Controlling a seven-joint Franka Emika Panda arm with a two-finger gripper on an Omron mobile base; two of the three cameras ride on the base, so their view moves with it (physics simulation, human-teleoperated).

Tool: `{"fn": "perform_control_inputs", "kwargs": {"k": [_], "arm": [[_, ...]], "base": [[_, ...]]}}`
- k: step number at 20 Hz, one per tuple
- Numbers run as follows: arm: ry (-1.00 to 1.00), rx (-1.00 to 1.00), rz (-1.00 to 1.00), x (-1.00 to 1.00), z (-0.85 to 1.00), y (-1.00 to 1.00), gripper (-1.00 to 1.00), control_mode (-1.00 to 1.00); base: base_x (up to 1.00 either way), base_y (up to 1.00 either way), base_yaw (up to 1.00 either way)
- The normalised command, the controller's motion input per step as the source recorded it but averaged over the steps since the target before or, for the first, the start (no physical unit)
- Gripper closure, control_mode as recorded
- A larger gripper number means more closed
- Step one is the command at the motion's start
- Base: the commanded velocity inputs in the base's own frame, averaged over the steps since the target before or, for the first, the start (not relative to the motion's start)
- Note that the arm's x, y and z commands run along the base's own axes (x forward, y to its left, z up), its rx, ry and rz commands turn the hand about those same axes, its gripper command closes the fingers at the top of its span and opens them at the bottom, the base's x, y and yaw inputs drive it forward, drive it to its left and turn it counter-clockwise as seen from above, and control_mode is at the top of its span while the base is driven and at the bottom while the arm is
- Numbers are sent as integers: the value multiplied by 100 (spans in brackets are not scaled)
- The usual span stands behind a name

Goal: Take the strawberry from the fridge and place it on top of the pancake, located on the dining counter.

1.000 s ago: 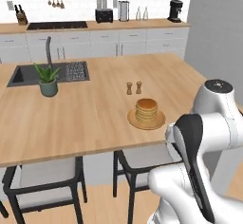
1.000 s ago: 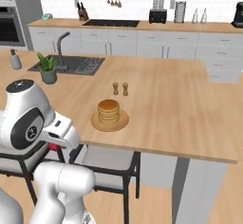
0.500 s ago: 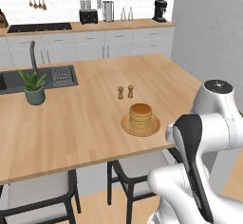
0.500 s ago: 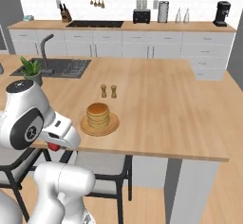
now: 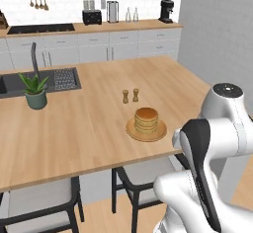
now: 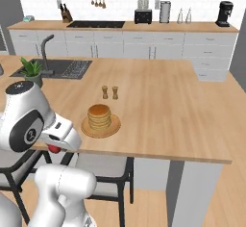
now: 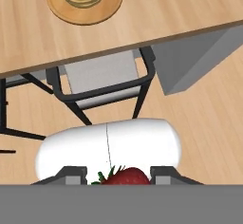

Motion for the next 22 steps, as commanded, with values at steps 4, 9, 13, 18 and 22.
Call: {"fn": "perform_control_inputs", "kwargs": {"k": [4,9,13,18,22], "arm": [[-1,0,8,38,3,14,100,-100],[-5,0,26,99,28,0,100,-100],[-1,0,25,100,32,0,100,-100],[3,0,18,100,1,0,100,-100],[14,0,7,100,0,0,100,-100]], "base": [[26,10,3],[0,0,0],[0,0,0],[0,0,0],[0,0,0]]}}
